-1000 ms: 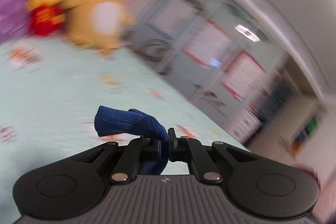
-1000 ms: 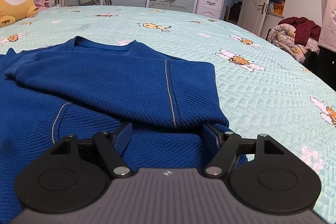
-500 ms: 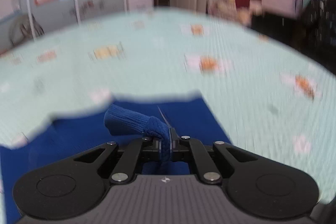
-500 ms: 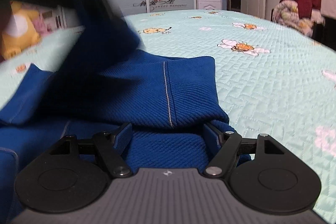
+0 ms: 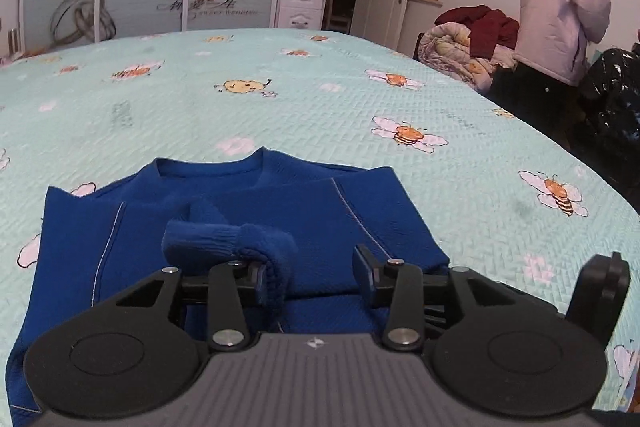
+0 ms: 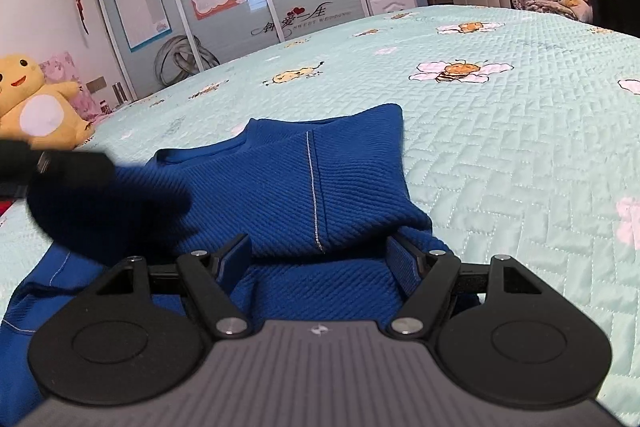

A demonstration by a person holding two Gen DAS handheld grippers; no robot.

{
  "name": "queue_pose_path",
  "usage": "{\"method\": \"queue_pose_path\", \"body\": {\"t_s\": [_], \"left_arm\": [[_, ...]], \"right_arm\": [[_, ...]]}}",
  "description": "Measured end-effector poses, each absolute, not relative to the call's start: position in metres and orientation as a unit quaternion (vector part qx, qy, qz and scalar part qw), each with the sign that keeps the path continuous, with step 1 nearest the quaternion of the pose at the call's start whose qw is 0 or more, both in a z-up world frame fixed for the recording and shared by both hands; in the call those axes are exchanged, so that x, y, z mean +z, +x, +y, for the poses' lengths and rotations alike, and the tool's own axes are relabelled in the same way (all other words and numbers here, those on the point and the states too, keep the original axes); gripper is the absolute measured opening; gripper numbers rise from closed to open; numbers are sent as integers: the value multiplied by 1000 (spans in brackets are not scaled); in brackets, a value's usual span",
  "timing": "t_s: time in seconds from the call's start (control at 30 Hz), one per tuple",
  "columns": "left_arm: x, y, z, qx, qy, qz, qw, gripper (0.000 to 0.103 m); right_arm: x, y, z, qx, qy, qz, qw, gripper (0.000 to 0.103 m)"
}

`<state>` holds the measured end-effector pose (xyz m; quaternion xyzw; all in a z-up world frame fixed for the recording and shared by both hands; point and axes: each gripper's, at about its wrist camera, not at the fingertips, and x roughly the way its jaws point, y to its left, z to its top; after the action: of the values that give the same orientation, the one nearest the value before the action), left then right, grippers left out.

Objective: Fold clothes
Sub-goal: 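Carry the held cuff across the sweatshirt body over the first sleeve with the left gripper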

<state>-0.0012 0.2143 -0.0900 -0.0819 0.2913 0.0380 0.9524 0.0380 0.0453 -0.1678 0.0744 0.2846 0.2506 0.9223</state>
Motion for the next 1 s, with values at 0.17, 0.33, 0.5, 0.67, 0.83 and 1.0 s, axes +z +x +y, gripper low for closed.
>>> {"method": "queue_pose_path", "body": {"t_s": [0.17, 0.33, 0.5, 0.67, 0.83, 1.0], "left_arm": [[-63, 45, 195, 11, -69, 260, 963, 45], [-83, 69, 132, -3, 107, 309, 945, 64], [-110, 57, 148, -26, 35, 360, 932, 63], [-103, 50, 170, -47, -39, 336, 940, 64], [-85, 63, 160, -73, -28, 304, 950, 64], [-87, 82, 115, -53, 142, 313, 938, 70]], "right_arm": [[-168, 38, 49, 246, 59, 284, 925, 74], [-169, 41, 45, 248, 67, 286, 923, 74], [-169, 42, 44, 249, 73, 285, 923, 74], [-169, 43, 42, 252, 79, 285, 922, 74], [-169, 44, 41, 252, 81, 285, 921, 74], [-170, 45, 41, 252, 80, 285, 921, 74]]}}
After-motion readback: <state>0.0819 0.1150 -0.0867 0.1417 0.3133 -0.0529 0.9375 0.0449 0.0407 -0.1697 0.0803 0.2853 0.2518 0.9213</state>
